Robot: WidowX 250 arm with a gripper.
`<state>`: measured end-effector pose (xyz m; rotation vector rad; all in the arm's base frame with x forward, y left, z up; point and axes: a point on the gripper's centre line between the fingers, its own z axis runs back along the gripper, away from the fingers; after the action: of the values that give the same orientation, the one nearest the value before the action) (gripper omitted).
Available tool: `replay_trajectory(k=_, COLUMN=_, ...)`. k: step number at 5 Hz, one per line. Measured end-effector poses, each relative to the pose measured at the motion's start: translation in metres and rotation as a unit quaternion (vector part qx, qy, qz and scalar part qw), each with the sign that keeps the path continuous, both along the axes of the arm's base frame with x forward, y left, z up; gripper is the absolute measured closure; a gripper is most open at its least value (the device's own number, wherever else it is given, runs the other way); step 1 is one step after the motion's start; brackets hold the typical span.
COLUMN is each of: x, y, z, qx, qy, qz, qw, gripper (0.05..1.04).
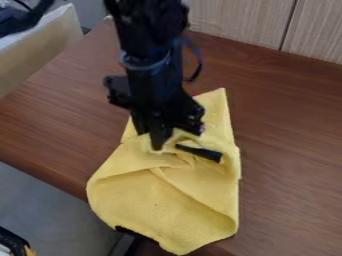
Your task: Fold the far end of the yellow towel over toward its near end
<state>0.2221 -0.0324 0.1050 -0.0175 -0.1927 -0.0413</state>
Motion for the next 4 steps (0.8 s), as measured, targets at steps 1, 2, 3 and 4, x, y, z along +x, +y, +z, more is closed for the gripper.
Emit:
replay_trajectory(k=1, x=-0.006, y=0.000, z=-0.017, qx=0.002, qy=0.008, qz=-0.013, qw=0.9999, gripper=1.020)
replay_trajectory(k=2, x=-0.004, y=-0.001, z=-0.023, qx=-0.004, qy=0.014, qz=-0.015, qw=0.9998, gripper=0.996)
replay_trajectory(k=3, x=-0.003, y=-0.001, z=-0.017, qx=0.003, qy=0.018, qz=-0.011, qw=0.9998, gripper=0.836)
replay_trajectory(k=4, x=-0.002, y=-0.002, z=-0.007, qx=0.005, qy=0.012, qz=-0.008, qw=0.9999, gripper=0.568)
